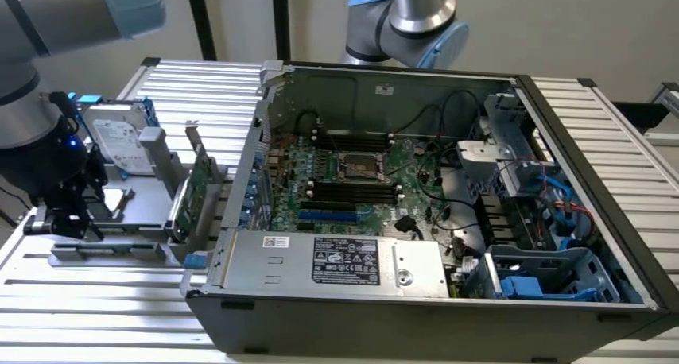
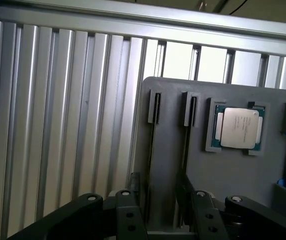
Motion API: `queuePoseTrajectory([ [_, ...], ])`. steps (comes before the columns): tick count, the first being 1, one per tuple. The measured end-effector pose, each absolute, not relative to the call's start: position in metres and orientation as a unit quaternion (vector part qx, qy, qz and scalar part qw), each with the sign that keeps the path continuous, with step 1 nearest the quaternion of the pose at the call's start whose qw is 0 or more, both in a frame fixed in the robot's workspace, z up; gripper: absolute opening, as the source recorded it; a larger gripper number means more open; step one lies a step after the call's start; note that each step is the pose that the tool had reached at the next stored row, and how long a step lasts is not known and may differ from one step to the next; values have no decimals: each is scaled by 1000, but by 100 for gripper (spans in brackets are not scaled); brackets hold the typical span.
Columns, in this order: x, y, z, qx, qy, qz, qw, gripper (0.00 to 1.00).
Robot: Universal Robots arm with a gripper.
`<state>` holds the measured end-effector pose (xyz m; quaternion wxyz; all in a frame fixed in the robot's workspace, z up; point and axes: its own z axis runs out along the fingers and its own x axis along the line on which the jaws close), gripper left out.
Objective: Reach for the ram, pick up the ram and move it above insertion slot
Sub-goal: 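Pick up the ram and move it above insertion slot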
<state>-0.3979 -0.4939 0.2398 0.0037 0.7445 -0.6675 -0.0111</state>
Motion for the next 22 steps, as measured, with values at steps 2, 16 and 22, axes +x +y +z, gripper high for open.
queuePoseTrajectory([
  [2,-398,-494,236,745,-667,-11,4,42],
  [16,-397,-496,211,745,-667,-11,4,42],
  [22,-396,-496,201,744,-668,-12,5,42],
])
